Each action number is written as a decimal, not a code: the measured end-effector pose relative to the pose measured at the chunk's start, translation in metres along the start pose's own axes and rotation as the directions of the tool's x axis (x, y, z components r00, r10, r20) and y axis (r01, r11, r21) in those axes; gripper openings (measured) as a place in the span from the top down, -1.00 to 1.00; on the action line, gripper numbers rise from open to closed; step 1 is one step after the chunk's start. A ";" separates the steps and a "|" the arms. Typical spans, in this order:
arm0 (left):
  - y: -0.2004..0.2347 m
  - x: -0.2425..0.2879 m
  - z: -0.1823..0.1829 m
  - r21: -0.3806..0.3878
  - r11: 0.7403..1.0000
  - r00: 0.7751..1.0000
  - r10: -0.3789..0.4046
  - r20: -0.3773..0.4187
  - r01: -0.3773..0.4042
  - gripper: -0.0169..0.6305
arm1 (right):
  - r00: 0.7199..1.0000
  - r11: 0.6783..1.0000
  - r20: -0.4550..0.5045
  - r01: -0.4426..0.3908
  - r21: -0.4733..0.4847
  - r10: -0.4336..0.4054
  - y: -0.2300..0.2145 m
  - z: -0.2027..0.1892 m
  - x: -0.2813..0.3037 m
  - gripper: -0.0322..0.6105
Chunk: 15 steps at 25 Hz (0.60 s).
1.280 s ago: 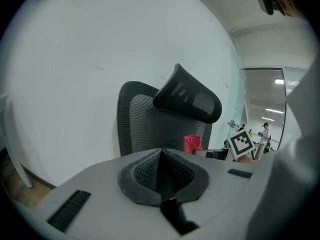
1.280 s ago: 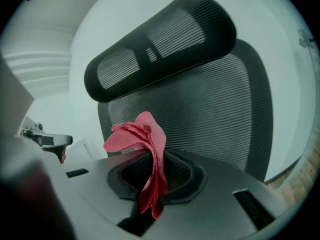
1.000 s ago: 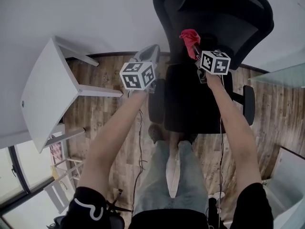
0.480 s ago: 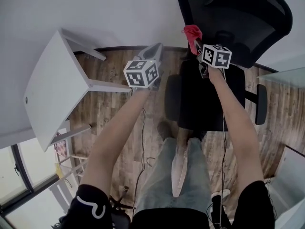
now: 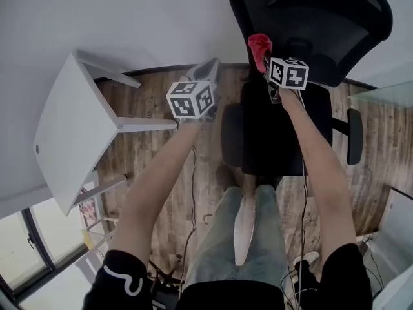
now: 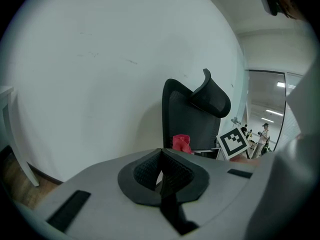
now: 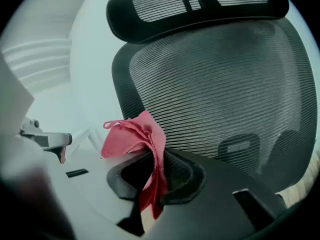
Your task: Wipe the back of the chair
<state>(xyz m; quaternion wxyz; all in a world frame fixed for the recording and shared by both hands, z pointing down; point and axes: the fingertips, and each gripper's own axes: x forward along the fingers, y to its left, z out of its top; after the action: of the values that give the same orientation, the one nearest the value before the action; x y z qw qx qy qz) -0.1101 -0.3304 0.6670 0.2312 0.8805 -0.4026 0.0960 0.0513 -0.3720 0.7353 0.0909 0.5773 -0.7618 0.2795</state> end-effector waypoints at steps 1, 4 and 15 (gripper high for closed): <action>-0.005 0.005 0.000 0.001 1.000 1.000 -0.007 -0.002 0.007 0.87 | 1.000 1.000 0.001 0.006 -0.004 -0.006 -0.004 0.001 -0.002 0.69; -0.022 0.019 -0.002 0.005 1.000 1.000 -0.027 -0.010 0.027 0.88 | 1.000 1.000 0.007 0.024 -0.003 -0.024 -0.022 0.005 -0.010 0.69; -0.083 0.066 -0.007 0.023 0.998 0.997 -0.061 -0.038 0.062 0.88 | 0.995 0.995 0.024 0.095 0.012 -0.095 -0.110 0.014 -0.054 0.68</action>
<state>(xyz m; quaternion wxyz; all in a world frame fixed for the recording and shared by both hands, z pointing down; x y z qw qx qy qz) -0.0042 -0.3234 0.6694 0.2308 0.8933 -0.3696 0.1103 0.1729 -0.3544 0.7345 0.0915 0.6167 -0.7332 0.2717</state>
